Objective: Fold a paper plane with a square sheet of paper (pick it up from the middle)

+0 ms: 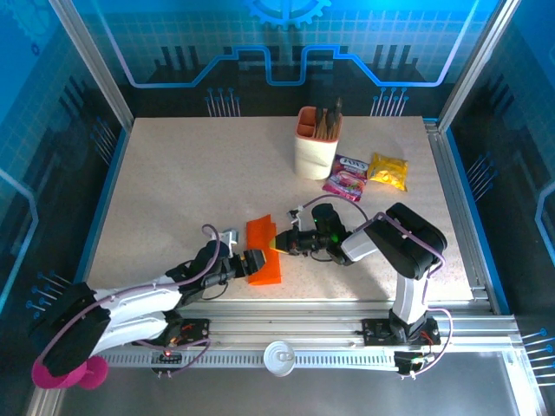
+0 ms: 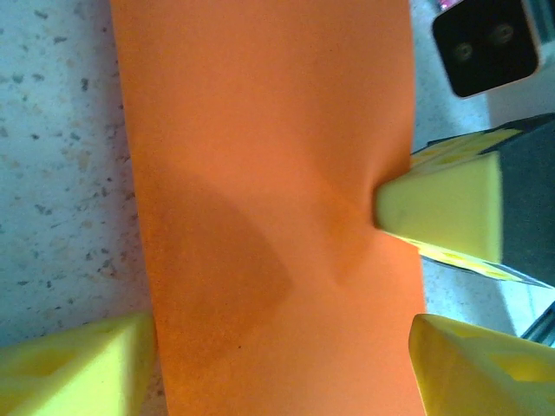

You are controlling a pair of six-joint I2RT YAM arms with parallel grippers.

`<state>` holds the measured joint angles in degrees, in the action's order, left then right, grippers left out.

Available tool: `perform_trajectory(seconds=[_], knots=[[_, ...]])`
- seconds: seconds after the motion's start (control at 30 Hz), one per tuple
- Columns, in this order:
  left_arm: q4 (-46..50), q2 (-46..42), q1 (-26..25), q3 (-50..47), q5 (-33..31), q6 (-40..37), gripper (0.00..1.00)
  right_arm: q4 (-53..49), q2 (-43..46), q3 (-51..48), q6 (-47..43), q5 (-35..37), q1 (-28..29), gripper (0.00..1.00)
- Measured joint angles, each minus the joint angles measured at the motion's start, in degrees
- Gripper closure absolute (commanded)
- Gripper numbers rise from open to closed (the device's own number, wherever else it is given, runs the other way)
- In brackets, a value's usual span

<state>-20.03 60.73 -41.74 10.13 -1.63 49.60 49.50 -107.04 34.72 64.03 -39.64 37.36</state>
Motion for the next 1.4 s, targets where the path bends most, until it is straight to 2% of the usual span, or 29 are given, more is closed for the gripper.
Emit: perform_trajectory(seconds=[0.17,0.23,0.3,0.4,0.53,0.7,0.77,0.8,0.87,1.03,1.1,1.17,1.4], knots=[[-0.4,0.3,0.0,-0.3,-0.2,0.0,0.22,0.1,0.0,0.0,0.0,0.2,0.1,0.99],[-0.2,-1.3,0.0,-1.1,-0.6,0.0,0.21,0.2,0.0,-0.3,0.1,0.2,0.0,0.9],[0.3,-2.8,0.0,-1.5,-1.1,0.0,0.21,0.2,0.0,-0.6,0.2,0.2,-0.2,0.86],[0.7,-4.6,0.0,-1.8,-1.5,0.0,0.21,0.2,0.0,-0.7,0.0,0.2,-0.3,0.89],[0.7,-5.0,0.0,-2.3,-1.6,0.0,0.21,0.4,0.0,-0.7,0.2,0.2,-0.3,0.99],[0.5,-5.0,0.0,-3.3,-1.6,0.0,0.21,1.1,0.0,-0.7,0.5,0.2,-0.3,1.0],[0.3,-5.0,0.0,-3.3,-1.6,0.0,0.21,1.1,0.0,-0.7,0.5,0.2,-0.3,0.84],[0.2,-5.0,0.0,-3.3,-1.6,0.0,0.21,1.1,0.0,-0.7,0.4,0.2,-0.3,0.8],[0.0,-5.0,0.0,-3.3,-1.6,0.0,0.22,1.1,0.0,-0.7,0.3,0.1,-0.3,0.79],[0.0,-4.9,0.0,-3.3,-1.6,0.0,0.22,0.5,0.0,-0.6,0.2,0.2,-0.2,0.85],[-0.4,-4.6,0.0,-3.3,-1.6,0.0,0.22,0.2,0.0,-0.6,0.2,0.2,-0.2,0.95],[-1.2,-4.0,0.0,-3.3,-1.6,0.0,0.22,0.1,0.0,-0.6,0.2,0.2,-0.2,1.0],[-5.0,0.2,0.0,-3.3,-1.6,0.0,0.23,0.7,-0.3,-0.1,0.4,0.1,0.7,1.0]])
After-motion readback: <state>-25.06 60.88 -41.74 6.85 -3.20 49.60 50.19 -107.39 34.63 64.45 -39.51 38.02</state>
